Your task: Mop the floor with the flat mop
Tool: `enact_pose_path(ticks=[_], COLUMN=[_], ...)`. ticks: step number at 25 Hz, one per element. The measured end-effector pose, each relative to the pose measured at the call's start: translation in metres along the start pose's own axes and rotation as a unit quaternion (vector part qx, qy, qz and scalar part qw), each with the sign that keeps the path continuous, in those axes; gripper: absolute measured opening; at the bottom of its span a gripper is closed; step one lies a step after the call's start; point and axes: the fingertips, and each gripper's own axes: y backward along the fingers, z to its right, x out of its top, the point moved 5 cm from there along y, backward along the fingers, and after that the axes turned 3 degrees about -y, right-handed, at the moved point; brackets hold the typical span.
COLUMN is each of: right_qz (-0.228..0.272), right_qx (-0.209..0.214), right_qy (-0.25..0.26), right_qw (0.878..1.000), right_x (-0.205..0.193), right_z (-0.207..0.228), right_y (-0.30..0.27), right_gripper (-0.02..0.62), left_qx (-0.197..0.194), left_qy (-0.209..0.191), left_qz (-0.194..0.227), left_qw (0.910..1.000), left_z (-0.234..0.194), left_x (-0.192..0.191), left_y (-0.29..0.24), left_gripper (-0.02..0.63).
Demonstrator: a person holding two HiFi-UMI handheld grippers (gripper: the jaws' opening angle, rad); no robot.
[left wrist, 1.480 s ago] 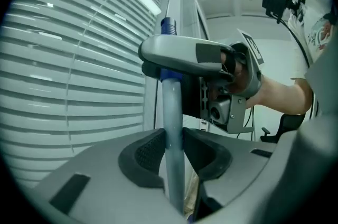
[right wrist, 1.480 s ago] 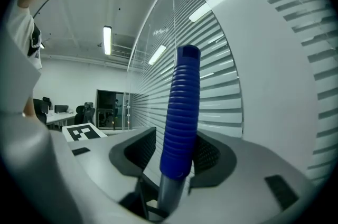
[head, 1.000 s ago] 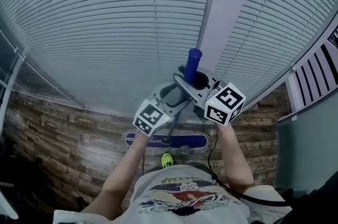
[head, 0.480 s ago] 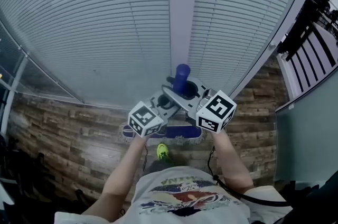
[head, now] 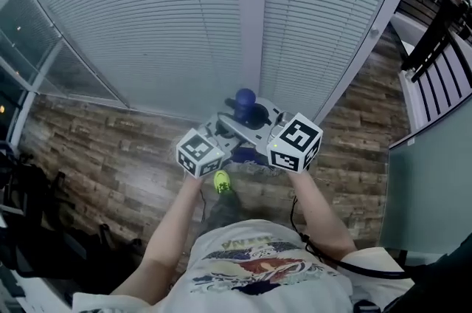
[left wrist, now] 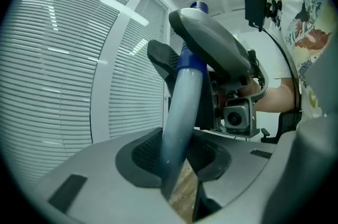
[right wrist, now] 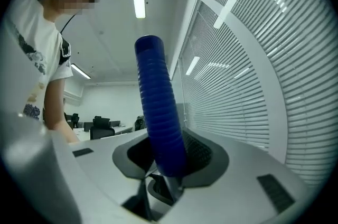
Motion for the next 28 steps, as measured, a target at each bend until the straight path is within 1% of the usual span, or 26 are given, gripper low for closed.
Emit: enact_pose_path(ticks=[3, 8, 12, 16, 19, 24, 28], right_qz=[-0.005, -0.003, -0.009, -0.026, -0.043, -0.059, -0.071], right_qx=[0.006, 0.023, 0.029, 0.040, 0.046, 0.052, 0.057], right_qy=[0.004, 0.004, -0.004, -0.007, -0.006, 0.003, 0.001], right_qw=[1.000, 1.000, 1.000, 0.999, 0.998, 0.997, 0.996], right_x=[-0.014, -0.037, -0.051, -0.063, -0.077, -0.100, -0.115], right_z=[-0.038, -0.095, -0.135, -0.185, -0.225, -0.292, -0.337], right_y=[0.028, 0.057, 0.081, 0.092, 0.101, 0.124, 0.144], right_gripper=[0.129, 0.135, 0.144, 0.149, 0.155, 0.160, 0.166], left_qx=[-0.001, -0.002, 0.000, -0.002, 0.000, 0.012, 0.002], left_qy=[0.006, 0.005, 0.011, 0.014, 0.019, 0.024, 0.023], left_qz=[-0.020, -0.046, -0.059, -0.070, -0.071, -0.052, -0.060], left_qw=[0.9998, 0.9989, 0.9982, 0.9974, 0.9973, 0.9983, 0.9979], left_z=[0.045, 0.100, 0.142, 0.183, 0.216, 0.278, 0.323], left_x=[-0.009, -0.024, -0.034, -0.041, -0.049, -0.060, -0.071], left_y=[0.008, 0.030, 0.042, 0.070, 0.092, 0.125, 0.145], left_gripper=[0.100, 0.109, 0.119, 0.124, 0.133, 0.147, 0.158])
